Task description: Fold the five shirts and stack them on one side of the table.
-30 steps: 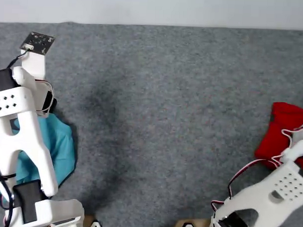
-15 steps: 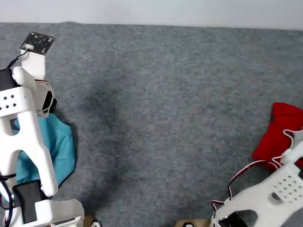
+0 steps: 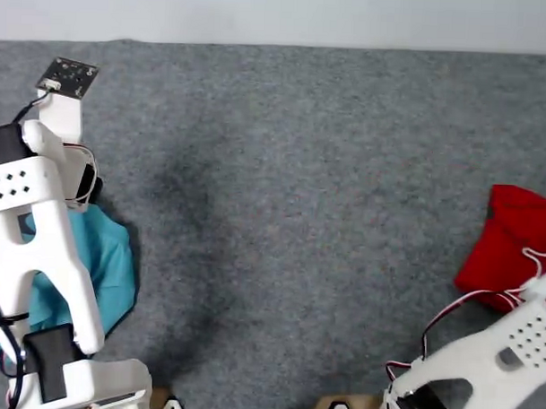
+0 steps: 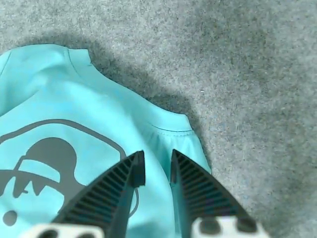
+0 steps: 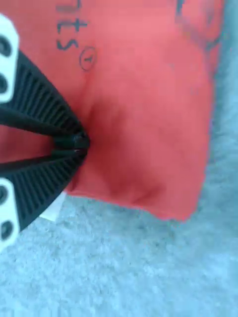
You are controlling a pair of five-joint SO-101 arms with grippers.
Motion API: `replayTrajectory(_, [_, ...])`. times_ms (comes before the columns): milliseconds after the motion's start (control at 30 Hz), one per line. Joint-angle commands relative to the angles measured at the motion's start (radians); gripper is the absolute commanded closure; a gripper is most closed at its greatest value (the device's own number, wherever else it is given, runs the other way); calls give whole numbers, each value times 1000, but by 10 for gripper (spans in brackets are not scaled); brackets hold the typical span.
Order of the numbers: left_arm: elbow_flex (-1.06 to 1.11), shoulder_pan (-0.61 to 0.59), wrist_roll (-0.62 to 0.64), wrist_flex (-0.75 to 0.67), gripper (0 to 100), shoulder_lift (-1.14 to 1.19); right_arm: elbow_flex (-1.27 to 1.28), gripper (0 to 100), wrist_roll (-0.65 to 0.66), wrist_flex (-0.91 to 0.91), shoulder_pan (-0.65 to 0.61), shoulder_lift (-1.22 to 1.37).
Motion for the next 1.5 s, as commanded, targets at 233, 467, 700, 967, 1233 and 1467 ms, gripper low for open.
replayTrajectory(233, [-4, 0, 0, 26, 909, -52, -20, 990, -9, 202, -54, -202])
replayTrajectory(467, [-7, 11, 0, 23, 910, -133, -20, 990, -11, 398, -160, -420])
replayTrajectory(700, [-4, 9, 49, 23, 910, -219, -17, 990, -11, 670, -280, -496])
replayTrajectory(967, [-1, -144, -38, -5, 825, -218, 206, 990, -11, 694, -315, -575])
replayTrajectory(1233, [93, -290, -382, 20, 781, -152, 423, 990, -11, 693, -331, -696])
replayTrajectory(1467, [245, -390, -629, 26, 780, -138, 493, 990, -11, 693, -331, -725])
